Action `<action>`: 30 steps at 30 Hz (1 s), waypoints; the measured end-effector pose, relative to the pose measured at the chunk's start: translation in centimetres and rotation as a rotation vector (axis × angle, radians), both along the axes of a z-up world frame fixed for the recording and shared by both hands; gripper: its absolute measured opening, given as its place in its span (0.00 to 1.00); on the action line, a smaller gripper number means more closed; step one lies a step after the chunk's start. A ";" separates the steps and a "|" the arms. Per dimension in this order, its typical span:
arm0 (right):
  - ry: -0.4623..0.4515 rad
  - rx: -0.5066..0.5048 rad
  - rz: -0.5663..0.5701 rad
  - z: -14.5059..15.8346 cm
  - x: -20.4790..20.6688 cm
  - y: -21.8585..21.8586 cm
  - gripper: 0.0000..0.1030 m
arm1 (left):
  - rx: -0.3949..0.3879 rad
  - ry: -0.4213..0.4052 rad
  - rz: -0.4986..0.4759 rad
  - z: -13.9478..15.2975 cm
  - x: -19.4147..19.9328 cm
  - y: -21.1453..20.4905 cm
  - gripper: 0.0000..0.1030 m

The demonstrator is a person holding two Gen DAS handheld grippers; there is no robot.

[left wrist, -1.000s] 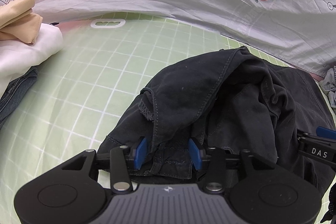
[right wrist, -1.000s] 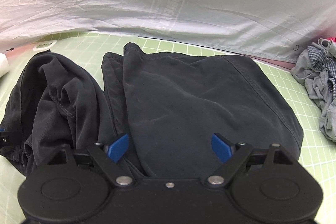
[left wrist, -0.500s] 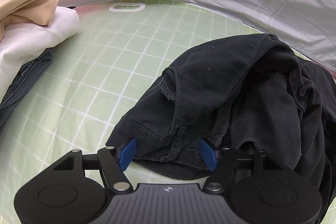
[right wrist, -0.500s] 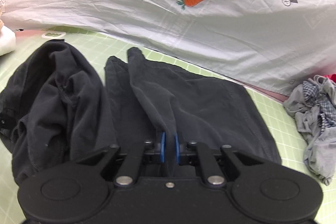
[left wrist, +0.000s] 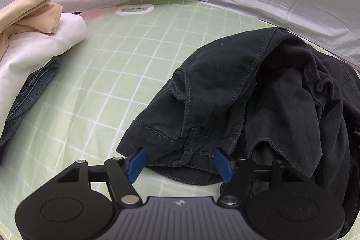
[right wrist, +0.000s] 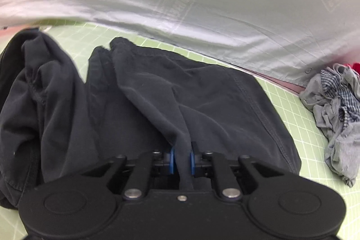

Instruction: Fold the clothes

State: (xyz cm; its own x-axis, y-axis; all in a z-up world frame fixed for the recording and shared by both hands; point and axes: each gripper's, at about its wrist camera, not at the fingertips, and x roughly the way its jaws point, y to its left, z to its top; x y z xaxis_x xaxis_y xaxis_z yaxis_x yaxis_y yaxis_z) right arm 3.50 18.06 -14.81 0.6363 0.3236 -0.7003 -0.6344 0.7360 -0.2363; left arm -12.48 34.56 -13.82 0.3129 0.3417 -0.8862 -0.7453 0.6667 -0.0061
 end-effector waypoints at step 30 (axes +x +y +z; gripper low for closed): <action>-0.122 -0.261 -0.266 -2.4 -0.2 -16.9 0.79 | 0.026 0.023 0.016 0.9 0.3 -2.1 0.66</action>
